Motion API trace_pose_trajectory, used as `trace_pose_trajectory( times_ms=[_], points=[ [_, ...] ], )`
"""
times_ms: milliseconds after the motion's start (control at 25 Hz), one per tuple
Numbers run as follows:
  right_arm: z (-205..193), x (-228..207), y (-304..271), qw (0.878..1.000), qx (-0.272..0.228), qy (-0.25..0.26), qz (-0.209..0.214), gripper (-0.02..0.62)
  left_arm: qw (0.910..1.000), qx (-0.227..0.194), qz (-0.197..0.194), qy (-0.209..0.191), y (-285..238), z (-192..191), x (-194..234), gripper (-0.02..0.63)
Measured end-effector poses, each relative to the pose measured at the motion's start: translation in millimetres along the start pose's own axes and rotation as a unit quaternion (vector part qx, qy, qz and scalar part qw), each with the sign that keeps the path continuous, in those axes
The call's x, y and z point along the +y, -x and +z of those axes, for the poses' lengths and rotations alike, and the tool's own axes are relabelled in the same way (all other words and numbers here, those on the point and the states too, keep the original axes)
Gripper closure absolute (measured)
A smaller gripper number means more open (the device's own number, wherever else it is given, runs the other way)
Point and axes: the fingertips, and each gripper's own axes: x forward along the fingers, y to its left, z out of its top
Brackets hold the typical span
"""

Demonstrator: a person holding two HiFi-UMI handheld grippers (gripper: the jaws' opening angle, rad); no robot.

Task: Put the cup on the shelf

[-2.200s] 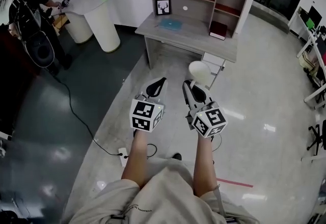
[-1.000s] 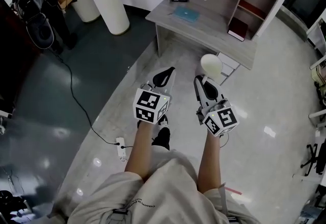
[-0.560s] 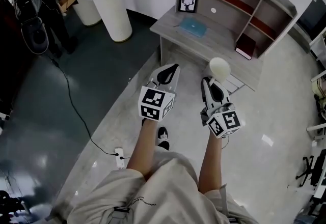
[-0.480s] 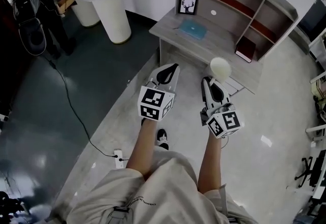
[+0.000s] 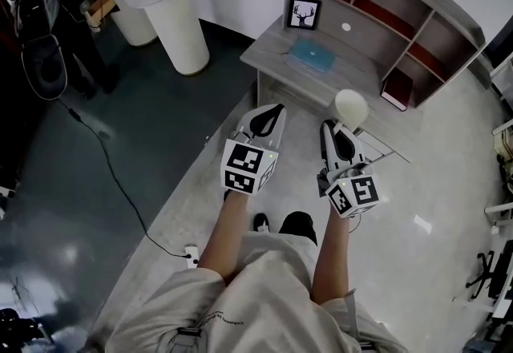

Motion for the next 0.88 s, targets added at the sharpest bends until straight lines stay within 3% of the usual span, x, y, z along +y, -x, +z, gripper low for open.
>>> trace_pose_trajectory(
  times_ms=[400,680,880],
  points=[
    [-29,-13,-37,1.000,0.016,-0.013,0.005,0.569,0.9995,0.027,-0.003,0.015,-30,-32,31,0.597],
    [-25,-38,-75,1.000,0.018,-0.011,0.003,0.569,0.9992,0.032,-0.023,0.008,-70,-24,47,0.597],
    [-25,-56,-109,0.999,0.019,0.013,0.048,0.569,0.9990,0.031,-0.031,0.005,-110,-20,64,0.597]
  ],
)
